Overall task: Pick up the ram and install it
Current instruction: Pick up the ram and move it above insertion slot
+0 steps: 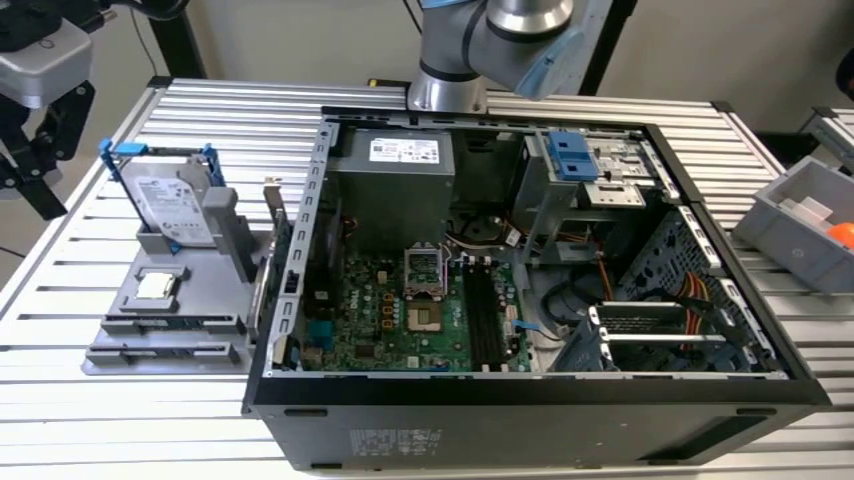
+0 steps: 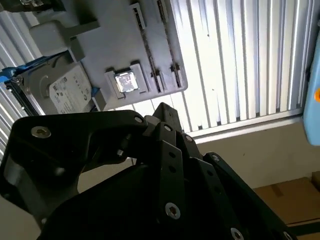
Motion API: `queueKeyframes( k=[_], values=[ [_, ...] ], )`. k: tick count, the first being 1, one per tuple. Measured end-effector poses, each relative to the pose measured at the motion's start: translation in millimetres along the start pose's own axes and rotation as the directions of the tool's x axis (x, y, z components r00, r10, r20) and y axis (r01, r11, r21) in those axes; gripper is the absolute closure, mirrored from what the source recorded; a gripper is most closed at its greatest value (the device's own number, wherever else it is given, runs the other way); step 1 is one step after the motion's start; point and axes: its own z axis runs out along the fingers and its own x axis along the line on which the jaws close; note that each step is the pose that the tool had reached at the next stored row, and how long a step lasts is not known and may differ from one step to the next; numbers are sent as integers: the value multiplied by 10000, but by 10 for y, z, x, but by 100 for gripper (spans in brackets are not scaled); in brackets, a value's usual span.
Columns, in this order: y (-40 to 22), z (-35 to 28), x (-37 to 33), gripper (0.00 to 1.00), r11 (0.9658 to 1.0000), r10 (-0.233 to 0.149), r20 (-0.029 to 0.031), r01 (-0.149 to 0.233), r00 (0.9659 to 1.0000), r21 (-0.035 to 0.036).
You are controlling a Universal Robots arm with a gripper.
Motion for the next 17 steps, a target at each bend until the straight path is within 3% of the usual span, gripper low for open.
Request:
queueKeyframes(
  k=[9,17],
  values=[
    [-33,0,-33,100,9961,-886,-36,885,9961,-9],
    [-55,0,-55,100,9869,-1612,-66,1611,9869,-19]
  ],
)
